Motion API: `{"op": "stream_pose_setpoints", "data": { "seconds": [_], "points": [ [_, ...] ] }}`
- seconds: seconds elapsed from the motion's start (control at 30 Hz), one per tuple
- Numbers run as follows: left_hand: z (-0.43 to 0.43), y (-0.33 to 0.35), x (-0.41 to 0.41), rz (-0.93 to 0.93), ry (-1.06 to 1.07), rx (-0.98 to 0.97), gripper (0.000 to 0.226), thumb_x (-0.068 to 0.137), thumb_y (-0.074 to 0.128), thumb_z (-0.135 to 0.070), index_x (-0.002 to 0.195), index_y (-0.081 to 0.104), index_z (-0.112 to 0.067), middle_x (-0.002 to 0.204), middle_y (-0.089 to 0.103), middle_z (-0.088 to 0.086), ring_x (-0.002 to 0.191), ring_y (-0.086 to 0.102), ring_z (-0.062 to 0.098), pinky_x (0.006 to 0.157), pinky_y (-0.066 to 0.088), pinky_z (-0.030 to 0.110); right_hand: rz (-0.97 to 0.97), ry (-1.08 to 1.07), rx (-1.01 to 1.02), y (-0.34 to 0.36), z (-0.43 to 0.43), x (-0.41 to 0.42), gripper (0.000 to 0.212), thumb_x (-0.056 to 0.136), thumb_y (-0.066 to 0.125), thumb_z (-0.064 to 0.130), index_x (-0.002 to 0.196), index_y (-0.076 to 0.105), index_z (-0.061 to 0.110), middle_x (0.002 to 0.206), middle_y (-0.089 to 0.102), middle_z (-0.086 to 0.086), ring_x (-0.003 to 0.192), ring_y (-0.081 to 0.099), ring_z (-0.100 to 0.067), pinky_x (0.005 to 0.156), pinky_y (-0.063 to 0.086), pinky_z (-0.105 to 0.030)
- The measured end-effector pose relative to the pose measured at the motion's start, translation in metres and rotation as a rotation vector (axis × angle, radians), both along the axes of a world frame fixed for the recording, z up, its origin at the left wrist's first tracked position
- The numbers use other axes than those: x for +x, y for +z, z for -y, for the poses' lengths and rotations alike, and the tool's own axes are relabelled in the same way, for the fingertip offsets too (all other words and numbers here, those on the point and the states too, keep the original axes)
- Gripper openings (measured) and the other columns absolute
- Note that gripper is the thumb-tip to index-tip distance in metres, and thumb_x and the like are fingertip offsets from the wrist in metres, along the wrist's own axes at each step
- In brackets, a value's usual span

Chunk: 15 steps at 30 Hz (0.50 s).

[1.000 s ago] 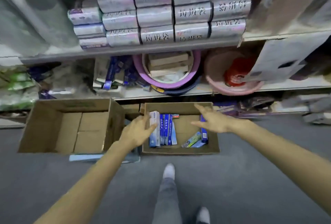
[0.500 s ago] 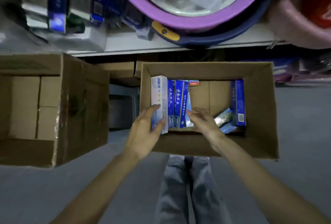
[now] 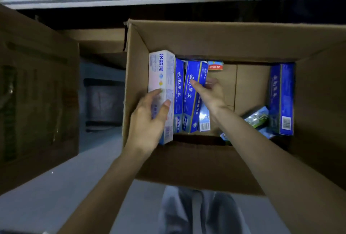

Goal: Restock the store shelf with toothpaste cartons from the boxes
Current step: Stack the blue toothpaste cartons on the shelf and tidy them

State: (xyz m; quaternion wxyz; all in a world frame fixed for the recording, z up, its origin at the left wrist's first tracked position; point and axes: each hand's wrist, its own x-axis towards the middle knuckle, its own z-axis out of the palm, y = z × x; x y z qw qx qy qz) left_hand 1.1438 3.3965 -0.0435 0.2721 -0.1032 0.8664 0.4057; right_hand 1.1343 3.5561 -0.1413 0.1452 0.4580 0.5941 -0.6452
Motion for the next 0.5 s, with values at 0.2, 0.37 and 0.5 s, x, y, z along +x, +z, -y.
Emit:
{"op": "stream_pose_setpoints", "data": {
  "seconds": [0.2,0.37,0.5],
  "points": [
    [0.006,-0.002,0.005,-0.023,-0.117,-0.019,0.043,0.095,0.054,-0.031,0.137,0.048,-0.022,0.137,0.051,-0.004,0.121,0.052,0.010,0.099,0.049,0.038,-0.052,0.055,0.164,-0.005,0.001,0.001,0.016,0.091,0.062,0.020,0.092,0.047,0.020,0.086,0.063,0.003,0.082,0.064,-0.019,0.081,0.055,-0.040],
    [-0.002,0.012,0.001,0.000,-0.178,-0.038,0.042,0.094,0.057,-0.029,0.135,0.053,-0.018,0.132,0.057,-0.001,0.117,0.056,0.013,0.104,0.043,0.031,-0.163,0.007,0.039,0.047,-0.018,0.021,0.013,0.093,0.057,0.009,0.107,0.057,0.008,0.082,0.061,-0.004,0.069,0.059,-0.012,0.062,0.051,-0.020],
    [-0.014,0.031,-0.003,0.242,-0.087,0.180,0.027,0.091,0.058,-0.033,0.114,0.064,-0.020,0.103,0.069,-0.001,0.093,0.062,0.005,0.082,0.044,0.012,-0.176,0.045,-0.230,0.102,-0.023,0.035,0.023,0.095,0.053,0.012,0.114,0.058,0.001,0.091,0.066,-0.010,0.078,0.066,-0.018,0.069,0.056,-0.023]
  ]
}}
